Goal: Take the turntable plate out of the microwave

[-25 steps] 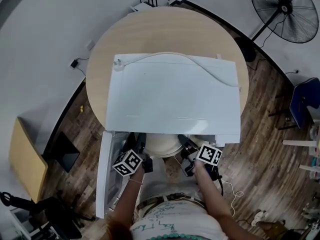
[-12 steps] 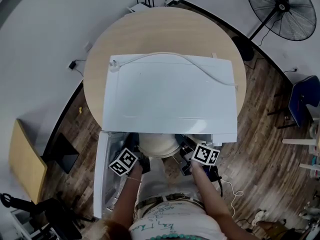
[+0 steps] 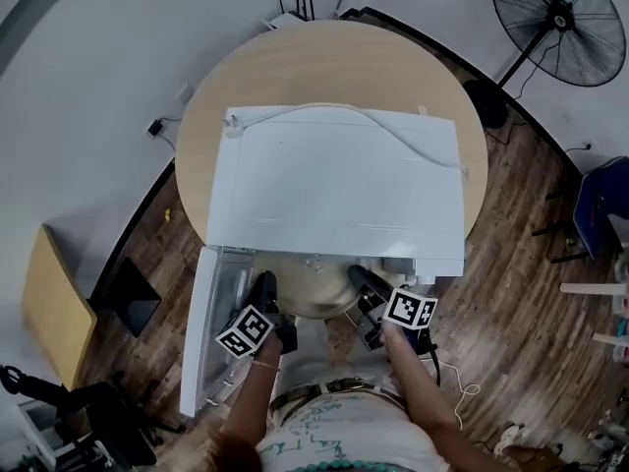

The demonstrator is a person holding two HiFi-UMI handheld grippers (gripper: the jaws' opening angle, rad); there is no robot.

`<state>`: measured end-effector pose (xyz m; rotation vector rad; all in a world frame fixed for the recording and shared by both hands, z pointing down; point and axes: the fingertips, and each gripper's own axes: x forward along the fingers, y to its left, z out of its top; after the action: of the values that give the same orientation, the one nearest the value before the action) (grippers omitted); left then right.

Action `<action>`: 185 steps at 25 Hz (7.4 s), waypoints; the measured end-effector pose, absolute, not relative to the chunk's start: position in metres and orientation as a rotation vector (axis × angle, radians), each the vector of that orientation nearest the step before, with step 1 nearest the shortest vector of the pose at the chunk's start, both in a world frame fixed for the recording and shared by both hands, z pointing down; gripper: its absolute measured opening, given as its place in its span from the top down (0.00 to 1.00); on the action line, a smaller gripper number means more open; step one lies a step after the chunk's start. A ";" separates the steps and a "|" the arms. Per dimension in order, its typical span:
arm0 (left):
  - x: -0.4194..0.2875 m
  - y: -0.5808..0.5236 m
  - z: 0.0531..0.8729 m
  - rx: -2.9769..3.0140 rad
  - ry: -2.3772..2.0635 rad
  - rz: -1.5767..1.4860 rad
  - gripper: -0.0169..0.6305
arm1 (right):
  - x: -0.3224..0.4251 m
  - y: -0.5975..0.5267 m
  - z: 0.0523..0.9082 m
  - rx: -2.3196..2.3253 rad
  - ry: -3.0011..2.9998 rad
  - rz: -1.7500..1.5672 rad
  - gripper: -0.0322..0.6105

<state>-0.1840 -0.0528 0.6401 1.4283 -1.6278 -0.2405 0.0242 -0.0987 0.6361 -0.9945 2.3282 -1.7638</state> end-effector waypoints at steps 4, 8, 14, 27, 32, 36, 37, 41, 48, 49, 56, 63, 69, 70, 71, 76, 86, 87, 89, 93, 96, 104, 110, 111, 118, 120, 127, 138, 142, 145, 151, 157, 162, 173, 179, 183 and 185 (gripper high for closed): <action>-0.183 -0.035 0.637 1.406 -1.645 -0.262 0.85 | 0.024 -0.088 0.631 -0.947 2.349 -1.762 0.86; -0.179 -0.019 0.628 1.402 -1.659 -0.276 0.85 | 0.025 -0.081 0.619 -0.914 2.386 -1.740 0.86; -0.177 0.003 0.612 1.398 -1.703 -0.286 0.85 | 0.032 -0.067 0.608 -0.889 2.414 -1.724 0.86; -0.158 0.055 0.568 1.346 -1.731 -0.406 0.86 | 0.045 -0.032 0.558 -0.781 2.455 -1.685 0.87; -0.153 0.069 0.542 1.352 -1.750 -0.458 0.86 | 0.049 -0.023 0.533 -0.734 2.464 -1.667 0.88; -0.151 0.081 0.525 1.361 -1.760 -0.471 0.86 | 0.049 -0.017 0.517 -0.687 2.493 -1.647 0.88; -0.151 0.083 0.521 1.359 -1.764 -0.472 0.86 | 0.048 -0.015 0.513 -0.674 2.504 -1.643 0.88; -0.151 0.093 0.506 1.353 -1.786 -0.472 0.86 | 0.045 -0.013 0.499 -0.627 2.537 -1.620 0.88; -0.155 0.095 0.477 1.383 -1.814 -0.509 0.87 | 0.039 -0.016 0.472 -0.551 2.573 -1.563 0.87; -0.156 0.094 0.473 1.390 -1.817 -0.516 0.87 | 0.038 -0.017 0.468 -0.543 2.577 -1.550 0.87; -0.163 0.071 0.441 1.480 -1.828 -0.556 0.87 | 0.033 -0.039 0.441 -0.528 2.535 -1.513 0.87; -0.172 0.026 0.425 1.569 -1.781 -0.579 0.87 | 0.033 -0.069 0.430 -0.615 2.490 -1.496 0.87; -0.176 -0.014 0.423 1.618 -1.720 -0.566 0.87 | 0.034 -0.094 0.427 -0.716 2.453 -1.486 0.87; -0.176 -0.019 0.424 1.626 -1.710 -0.557 0.87 | 0.035 -0.097 0.428 -0.734 2.441 -1.492 0.86; -0.176 -0.025 0.424 1.634 -1.700 -0.549 0.87 | 0.035 -0.100 0.430 -0.750 2.428 -1.499 0.86; -0.179 -0.050 0.428 1.656 -1.655 -0.532 0.87 | 0.036 -0.111 0.436 -0.812 2.375 -1.524 0.86; -0.185 -0.089 0.434 1.696 -1.562 -0.486 0.88 | 0.037 -0.115 0.447 -0.975 2.286 -1.564 0.85; -0.185 -0.092 0.433 1.708 -1.556 -0.485 0.88 | 0.038 -0.115 0.450 -0.999 2.280 -1.563 0.84; -0.182 -0.099 0.431 1.727 -1.544 -0.478 0.88 | 0.040 -0.116 0.453 -1.044 2.249 -1.560 0.83; -0.182 -0.107 0.430 1.748 -1.525 -0.479 0.88 | 0.040 -0.120 0.453 -1.108 2.233 -1.539 0.82; -0.183 -0.107 0.430 1.746 -1.516 -0.482 0.88 | 0.039 -0.119 0.452 -1.126 2.267 -1.492 0.82; -0.185 -0.107 0.432 1.679 -1.497 -0.531 0.89 | 0.034 -0.104 0.443 -1.177 2.463 -1.328 0.50; -0.184 -0.111 0.430 1.665 -1.453 -0.573 0.90 | 0.052 -0.075 0.446 -1.182 2.264 -1.380 0.53; -0.183 -0.111 0.430 1.668 -1.444 -0.574 0.91 | 0.047 -0.068 0.446 -1.121 2.234 -1.423 0.59; -0.181 -0.113 0.430 1.690 -1.419 -0.568 0.91 | 0.028 -0.055 0.455 -1.080 2.224 -1.508 0.81; -0.177 -0.111 0.427 1.746 -1.427 -0.528 0.91 | 0.030 -0.059 0.453 -1.067 2.165 -1.517 0.83; -0.150 -0.097 0.422 2.064 -1.502 -0.212 0.59 | 0.036 -0.072 0.439 -1.038 2.117 -1.479 0.84; -0.141 -0.059 0.398 2.319 -1.668 0.159 0.50 | 0.041 -0.092 0.442 -1.064 2.047 -1.507 0.89; -0.121 -0.028 0.420 2.342 -1.576 0.306 0.50 | 0.041 -0.095 0.443 -1.074 2.044 -1.501 0.89; -0.106 -0.015 0.442 2.343 -1.511 0.406 0.50 | 0.041 -0.097 0.443 -1.077 2.045 -1.500 0.89; -0.093 -0.027 0.452 2.322 -1.433 0.358 0.50 | 0.033 -0.103 0.439 -1.065 2.067 -1.463 0.89; -0.097 -0.034 0.441 2.335 -1.435 0.288 0.51 | 0.032 -0.098 0.433 -1.171 2.354 -1.256 0.80; -0.094 -0.040 0.437 2.380 -1.435 0.286 0.54 | 0.032 -0.086 0.427 -1.405 2.749 -0.726 0.60; -0.093 -0.048 0.434 2.407 -1.347 0.244 0.59 | 0.033 -0.086 0.420 -1.581 2.889 -0.423 0.56; -0.093 -0.060 0.432 2.421 -1.322 0.242 0.59 | 0.036 -0.089 0.420 -1.549 2.883 -0.524 0.56; -0.093 -0.072 0.435 2.432 -1.329 0.270 0.59 | 0.033 -0.094 0.424 -1.565 2.947 -0.494 0.56; -0.093 -0.077 0.434 2.434 -1.328 0.268 0.59 | 0.033 -0.096 0.424 -1.572 2.948 -0.496 0.56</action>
<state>-0.0929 -0.0771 0.4341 2.4336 -1.3279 0.2682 0.0330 -0.0960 0.4244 -1.5722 2.9482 -0.4959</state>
